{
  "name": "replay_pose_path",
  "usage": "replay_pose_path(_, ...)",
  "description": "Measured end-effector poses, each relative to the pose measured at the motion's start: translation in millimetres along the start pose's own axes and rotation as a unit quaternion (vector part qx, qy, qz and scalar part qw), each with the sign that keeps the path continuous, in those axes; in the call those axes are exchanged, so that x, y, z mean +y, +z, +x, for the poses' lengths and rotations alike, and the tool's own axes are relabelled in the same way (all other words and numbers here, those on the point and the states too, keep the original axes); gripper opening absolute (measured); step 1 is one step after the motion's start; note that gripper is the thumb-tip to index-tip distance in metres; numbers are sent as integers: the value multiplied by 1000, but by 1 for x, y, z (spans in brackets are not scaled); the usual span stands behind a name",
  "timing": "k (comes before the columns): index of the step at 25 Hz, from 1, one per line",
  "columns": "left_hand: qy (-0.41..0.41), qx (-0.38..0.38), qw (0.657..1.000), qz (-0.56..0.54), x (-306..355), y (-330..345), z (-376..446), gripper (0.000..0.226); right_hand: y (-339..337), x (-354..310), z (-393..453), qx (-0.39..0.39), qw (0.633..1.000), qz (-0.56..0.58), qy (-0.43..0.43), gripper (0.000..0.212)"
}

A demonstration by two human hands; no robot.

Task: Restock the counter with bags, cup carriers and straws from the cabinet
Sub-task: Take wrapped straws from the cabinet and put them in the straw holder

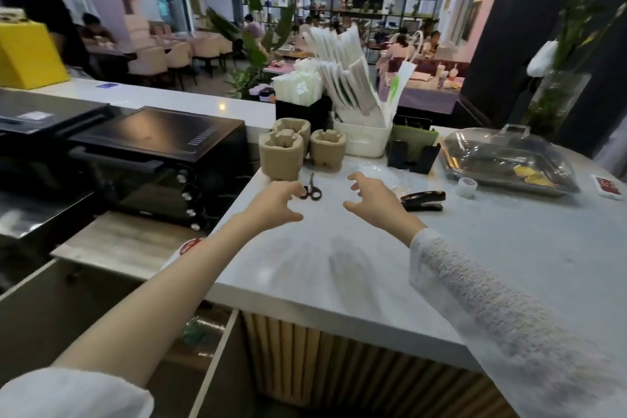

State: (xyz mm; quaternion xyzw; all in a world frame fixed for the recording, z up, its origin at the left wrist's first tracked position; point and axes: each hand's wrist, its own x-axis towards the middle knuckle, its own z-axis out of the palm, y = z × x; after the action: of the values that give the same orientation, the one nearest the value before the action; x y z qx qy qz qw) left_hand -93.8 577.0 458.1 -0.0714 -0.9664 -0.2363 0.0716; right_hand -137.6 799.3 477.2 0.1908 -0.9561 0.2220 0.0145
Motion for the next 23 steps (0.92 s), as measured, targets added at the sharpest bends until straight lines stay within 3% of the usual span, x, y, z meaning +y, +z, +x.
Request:
replay_pose_path(15, -199, 84, 975, -54, -175, -84, -207, 48, 147, -214, -22, -104, 980, -15, -171, 44)
replay_pose_path(23, -239, 75, 967, -55, -286, -121, -319, 47, 234, -325, -46, -159, 969, -43, -183, 45)
